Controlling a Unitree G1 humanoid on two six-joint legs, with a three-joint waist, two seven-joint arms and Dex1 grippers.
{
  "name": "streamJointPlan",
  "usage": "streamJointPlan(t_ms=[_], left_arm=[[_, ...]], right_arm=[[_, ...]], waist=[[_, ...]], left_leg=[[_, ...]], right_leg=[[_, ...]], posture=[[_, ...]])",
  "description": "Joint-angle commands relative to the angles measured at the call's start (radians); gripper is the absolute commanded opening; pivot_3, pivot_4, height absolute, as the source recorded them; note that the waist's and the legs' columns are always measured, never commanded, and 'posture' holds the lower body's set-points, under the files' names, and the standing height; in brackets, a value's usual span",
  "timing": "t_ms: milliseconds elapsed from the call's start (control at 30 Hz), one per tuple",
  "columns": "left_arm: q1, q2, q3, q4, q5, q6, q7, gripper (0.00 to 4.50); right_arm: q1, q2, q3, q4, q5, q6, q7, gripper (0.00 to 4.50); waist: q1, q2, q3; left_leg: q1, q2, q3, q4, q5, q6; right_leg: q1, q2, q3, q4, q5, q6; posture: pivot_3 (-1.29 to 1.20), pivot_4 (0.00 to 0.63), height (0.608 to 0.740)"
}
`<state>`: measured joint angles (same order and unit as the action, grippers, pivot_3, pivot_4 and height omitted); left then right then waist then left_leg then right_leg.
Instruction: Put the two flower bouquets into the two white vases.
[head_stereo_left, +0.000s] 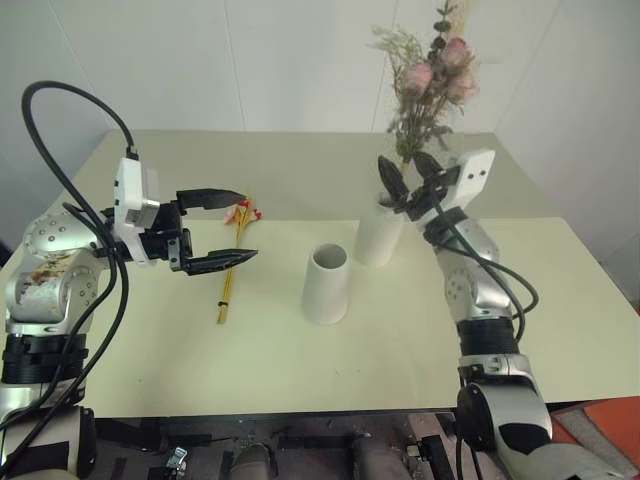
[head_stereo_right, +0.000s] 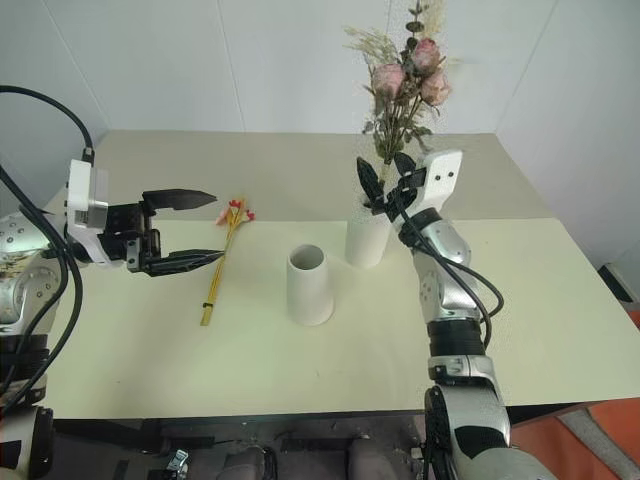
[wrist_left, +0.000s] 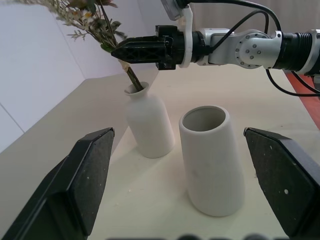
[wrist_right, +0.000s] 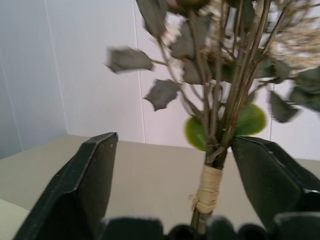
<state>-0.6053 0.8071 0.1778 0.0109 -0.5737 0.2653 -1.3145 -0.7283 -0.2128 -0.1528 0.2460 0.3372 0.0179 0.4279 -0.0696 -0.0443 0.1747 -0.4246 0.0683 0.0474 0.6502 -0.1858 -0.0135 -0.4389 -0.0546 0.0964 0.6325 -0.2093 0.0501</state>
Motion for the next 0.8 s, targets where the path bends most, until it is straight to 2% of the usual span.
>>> streamJointPlan(t_ms=[33,267,367,433,567,600,700,800], left_arm=[[-0.021,-0.004,0.013,-0.015,0.016,-0.018,0.046,4.50],[-0.070,-0.063,0.019,0.028,0.058,-0.047,0.162,4.50],[-0.096,-0.096,0.015,0.036,0.086,0.008,0.287,4.50],[-0.098,-0.145,-0.023,0.002,0.194,0.081,0.503,4.50],[-0.105,-0.204,-0.092,-0.074,0.363,0.270,0.787,4.50],[-0.116,-0.214,-0.101,-0.097,0.374,0.371,0.836,4.50],[-0.180,-0.240,-0.082,-0.113,0.345,0.675,0.919,4.50],[-0.248,-0.209,-0.145,-0.055,0.359,0.908,0.926,4.50]], right_arm=[[0.053,0.003,-0.001,-0.133,0.026,0.025,-0.007,4.48],[0.182,-0.020,0.007,-0.309,0.055,0.080,0.023,4.48],[0.212,-0.045,0.001,-0.347,0.046,0.097,0.017,4.48],[0.266,-0.109,-0.006,-0.420,0.048,0.169,0.026,4.48],[0.333,-0.226,-0.035,-0.528,0.095,0.348,0.028,4.48],[0.344,-0.290,-0.042,-0.562,0.117,0.446,0.042,4.48],[0.381,-0.431,-0.085,-0.641,0.177,0.628,0.072,4.48],[0.446,-0.579,-0.108,-0.698,0.200,0.710,0.162,4.48]], waist=[[0.000,0.000,0.000],[0.003,0.000,0.000],[0.002,0.000,0.000],[0.007,0.000,0.000],[0.026,0.000,0.000],[0.027,0.000,0.000],[0.028,-0.001,0.000],[0.027,-0.001,0.001]], left_leg=[[0.000,0.000,0.000,0.000,0.000,0.000],[0.000,0.000,0.000,0.000,0.000,0.000],[0.001,0.000,0.000,0.000,0.000,0.000],[0.001,0.000,0.000,0.000,0.000,0.000],[0.000,-0.001,-0.001,0.001,0.000,0.000],[0.000,-0.001,-0.001,0.001,0.000,0.000],[0.000,-0.001,-0.001,0.001,0.000,0.000],[0.000,-0.001,-0.003,0.001,0.000,0.000]], right_leg=[[0.000,0.000,0.000,0.000,0.000,0.000],[0.000,0.000,0.000,0.000,0.000,0.000],[0.000,0.000,0.000,0.000,0.000,0.000],[0.001,0.000,0.000,0.000,0.000,0.000],[0.001,-0.001,0.000,0.000,0.000,0.001],[0.001,0.000,0.000,0.000,0.000,0.001],[0.001,0.000,0.000,0.000,0.000,0.001],[0.001,0.000,-0.001,0.000,-0.004,0.008]], posture=[[0.00,0.150,0.740],[0.00,0.150,0.740],[0.00,0.150,0.740],[0.00,0.150,0.740],[0.00,0.150,0.740],[0.00,0.150,0.740],[0.00,0.150,0.740],[0.00,0.150,0.740]])
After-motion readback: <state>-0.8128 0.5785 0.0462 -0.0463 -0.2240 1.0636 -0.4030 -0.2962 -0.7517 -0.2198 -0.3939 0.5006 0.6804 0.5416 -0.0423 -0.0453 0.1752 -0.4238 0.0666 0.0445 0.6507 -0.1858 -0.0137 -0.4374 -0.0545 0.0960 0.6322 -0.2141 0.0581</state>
